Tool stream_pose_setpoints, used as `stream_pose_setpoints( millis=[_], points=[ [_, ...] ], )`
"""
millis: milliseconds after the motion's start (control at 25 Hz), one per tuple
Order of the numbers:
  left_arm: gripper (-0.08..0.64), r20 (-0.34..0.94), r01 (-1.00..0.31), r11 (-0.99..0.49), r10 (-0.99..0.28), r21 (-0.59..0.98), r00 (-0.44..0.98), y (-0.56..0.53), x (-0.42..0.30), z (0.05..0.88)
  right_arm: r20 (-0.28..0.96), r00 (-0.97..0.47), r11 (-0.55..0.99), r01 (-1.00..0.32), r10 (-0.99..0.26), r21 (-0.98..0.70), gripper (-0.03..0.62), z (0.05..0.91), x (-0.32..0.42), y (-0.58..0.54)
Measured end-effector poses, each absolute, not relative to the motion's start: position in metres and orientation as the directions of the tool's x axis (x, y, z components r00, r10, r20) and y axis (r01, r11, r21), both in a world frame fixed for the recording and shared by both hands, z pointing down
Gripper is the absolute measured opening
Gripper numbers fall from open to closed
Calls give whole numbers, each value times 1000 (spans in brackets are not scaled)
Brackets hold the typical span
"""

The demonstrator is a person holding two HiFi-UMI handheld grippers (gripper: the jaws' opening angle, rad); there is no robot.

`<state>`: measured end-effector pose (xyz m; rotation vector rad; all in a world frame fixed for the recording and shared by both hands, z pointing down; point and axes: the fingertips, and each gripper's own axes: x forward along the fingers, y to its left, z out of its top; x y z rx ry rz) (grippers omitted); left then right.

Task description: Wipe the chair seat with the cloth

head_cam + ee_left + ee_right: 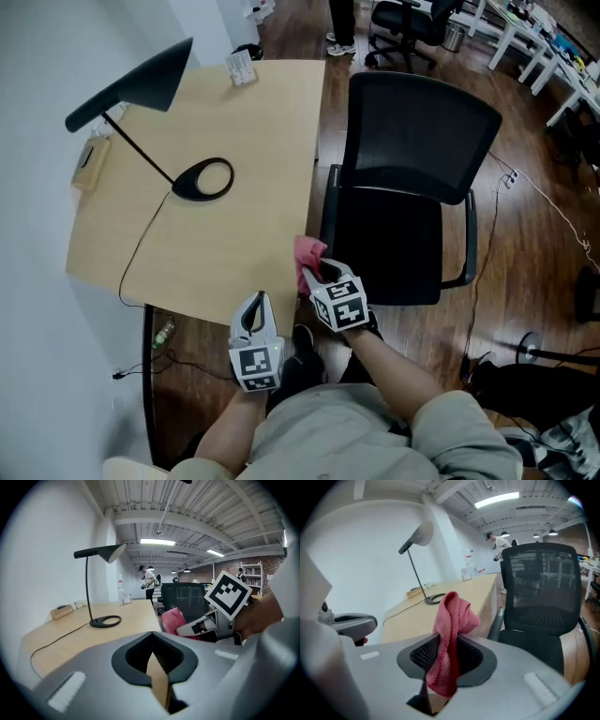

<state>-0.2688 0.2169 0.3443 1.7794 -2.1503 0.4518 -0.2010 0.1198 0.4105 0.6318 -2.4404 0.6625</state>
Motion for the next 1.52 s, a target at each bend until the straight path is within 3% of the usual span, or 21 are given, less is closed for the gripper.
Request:
stream_pose_setpoints(
  millis=[360, 680, 880, 1080, 1240, 1520],
  points=[
    [5, 449, -957, 291, -854, -7, -263, 287, -359, 354, 695, -710, 850, -433, -117, -299, 101, 439, -296, 205],
    [5, 462, -944, 327, -843, 31, -277, 302, -386, 365, 805, -591, 776, -534, -58, -336, 110, 476, -305, 212],
    [5, 442, -957, 286, -865, 50, -235, 288, -379, 363, 806, -590, 729, -570, -42, -379, 135, 484, -304, 212],
    [5, 442, -963, 256, -876, 83, -195, 275, -370, 365, 782, -623, 721, -549, -17, -422, 221, 469, -297, 213],
    [5, 408, -968, 228, -897, 102, -168, 265, -357, 350, 749, -656, 718, -565, -93, -406, 218, 433, -268, 197],
    [5, 305, -981, 142, -947, 129, -97, 237, -306, 298, 552, -726, 732, -623, -411, -275, 79, 336, -193, 150]
  ],
)
